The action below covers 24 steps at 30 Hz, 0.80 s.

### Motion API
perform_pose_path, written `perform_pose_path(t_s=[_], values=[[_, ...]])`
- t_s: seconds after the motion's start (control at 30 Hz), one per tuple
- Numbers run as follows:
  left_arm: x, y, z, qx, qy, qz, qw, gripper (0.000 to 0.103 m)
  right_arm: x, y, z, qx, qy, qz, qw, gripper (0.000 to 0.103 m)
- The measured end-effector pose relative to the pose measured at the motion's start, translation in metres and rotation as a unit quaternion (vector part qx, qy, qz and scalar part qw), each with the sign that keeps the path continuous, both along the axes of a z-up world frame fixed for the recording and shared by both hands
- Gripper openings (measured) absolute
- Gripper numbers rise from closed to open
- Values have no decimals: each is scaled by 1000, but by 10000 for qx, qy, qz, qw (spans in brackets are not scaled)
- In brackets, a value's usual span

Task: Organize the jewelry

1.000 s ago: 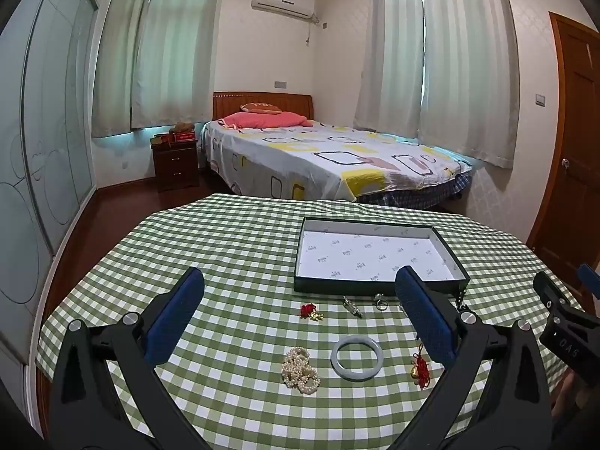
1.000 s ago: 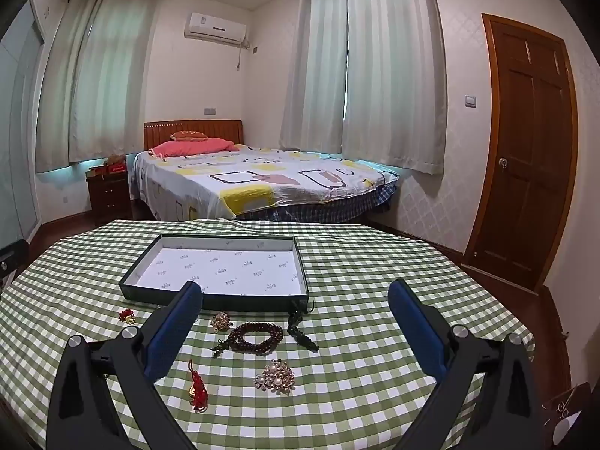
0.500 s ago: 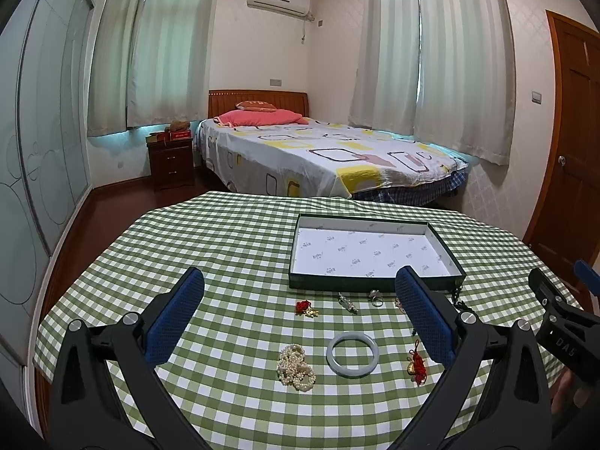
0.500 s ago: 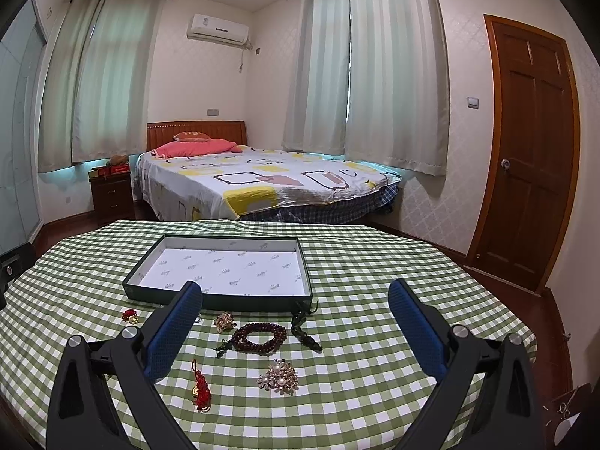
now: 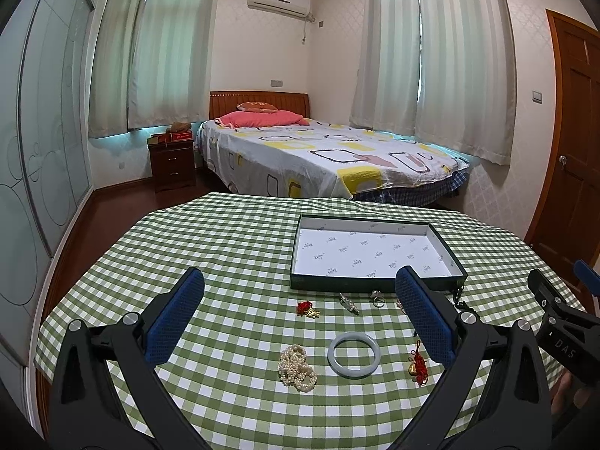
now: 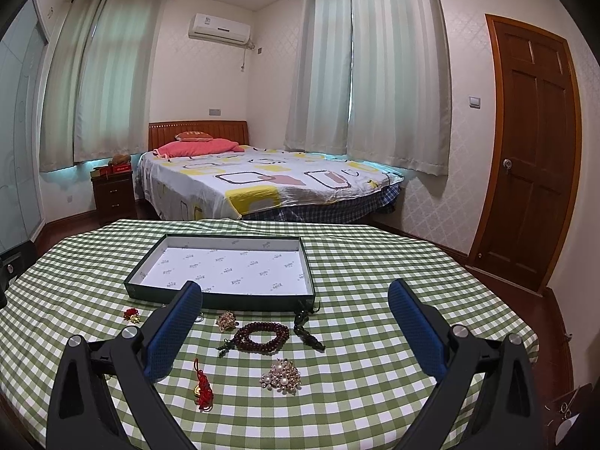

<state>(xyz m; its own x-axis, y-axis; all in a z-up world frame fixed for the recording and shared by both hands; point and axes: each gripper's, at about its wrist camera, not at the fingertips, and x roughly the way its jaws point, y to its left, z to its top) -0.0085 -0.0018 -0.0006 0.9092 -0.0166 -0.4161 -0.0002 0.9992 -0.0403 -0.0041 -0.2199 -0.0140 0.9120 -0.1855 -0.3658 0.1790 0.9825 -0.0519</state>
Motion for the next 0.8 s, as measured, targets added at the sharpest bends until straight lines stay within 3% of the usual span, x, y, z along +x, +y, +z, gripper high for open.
perform_pose_path(t_s=[0.8], values=[[-1, -4, -4, 19, 46, -17, 10000, 99, 0, -1, -2, 15, 15, 17, 10000, 97]])
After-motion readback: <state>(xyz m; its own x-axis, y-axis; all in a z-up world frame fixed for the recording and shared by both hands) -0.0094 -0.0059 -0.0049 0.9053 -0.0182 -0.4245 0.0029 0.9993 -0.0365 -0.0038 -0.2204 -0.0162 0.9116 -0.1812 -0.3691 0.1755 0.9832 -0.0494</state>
